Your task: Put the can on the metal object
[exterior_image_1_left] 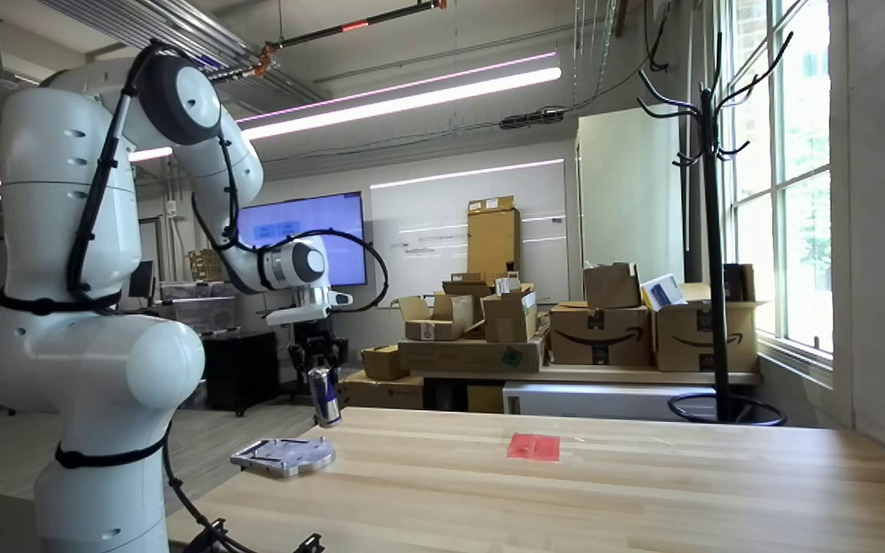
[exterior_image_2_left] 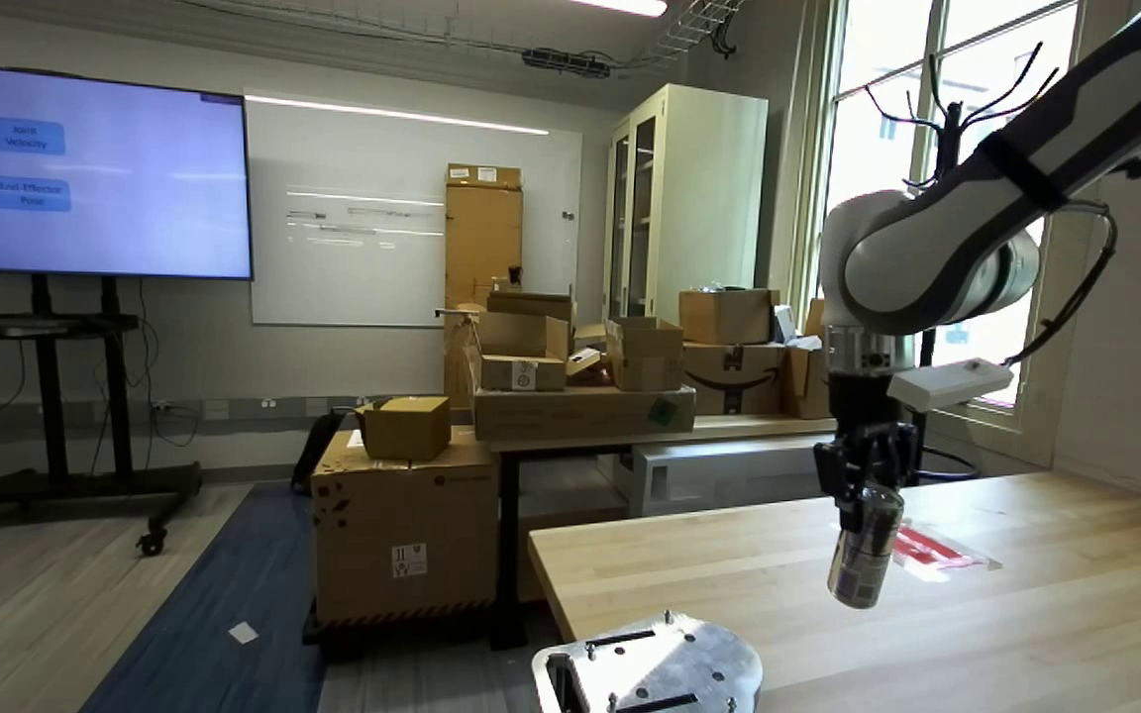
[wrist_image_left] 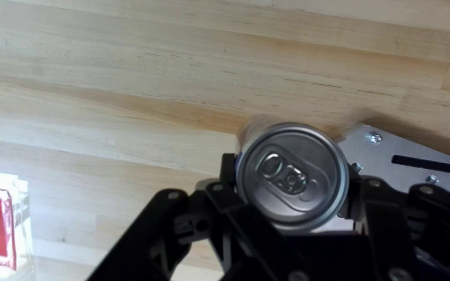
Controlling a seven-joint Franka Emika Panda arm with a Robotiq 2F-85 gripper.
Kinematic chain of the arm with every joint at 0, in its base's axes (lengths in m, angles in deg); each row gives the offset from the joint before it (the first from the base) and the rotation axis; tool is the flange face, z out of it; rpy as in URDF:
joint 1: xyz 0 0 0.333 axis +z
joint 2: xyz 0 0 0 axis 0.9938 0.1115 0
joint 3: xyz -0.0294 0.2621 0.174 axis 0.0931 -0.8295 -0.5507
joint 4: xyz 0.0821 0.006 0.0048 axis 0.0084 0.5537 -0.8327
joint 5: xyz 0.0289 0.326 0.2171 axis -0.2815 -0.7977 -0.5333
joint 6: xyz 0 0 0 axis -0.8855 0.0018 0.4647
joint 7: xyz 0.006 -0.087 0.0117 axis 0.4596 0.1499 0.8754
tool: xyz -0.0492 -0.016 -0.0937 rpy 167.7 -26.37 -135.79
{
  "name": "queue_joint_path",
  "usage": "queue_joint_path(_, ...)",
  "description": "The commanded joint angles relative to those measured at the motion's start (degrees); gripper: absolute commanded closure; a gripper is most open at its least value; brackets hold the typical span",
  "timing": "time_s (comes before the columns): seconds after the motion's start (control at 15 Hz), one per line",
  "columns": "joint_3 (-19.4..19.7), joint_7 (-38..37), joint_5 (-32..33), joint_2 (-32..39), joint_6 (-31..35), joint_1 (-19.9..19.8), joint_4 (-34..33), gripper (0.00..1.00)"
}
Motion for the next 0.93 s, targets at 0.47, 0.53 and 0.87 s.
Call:
queue_joint_path(0.47,-7.3,-10.8,10.9,9.4,-10.6,6.5,-15.0,0.67)
queue_joint_path(0.53,-7.2,-10.9,11.7,11.2,-10.9,7.0,-16.3,0.67)
queue_joint_path(0.87,-6.2,-9.9,14.3,19.9,-12.0,9.4,-23.4,0.67)
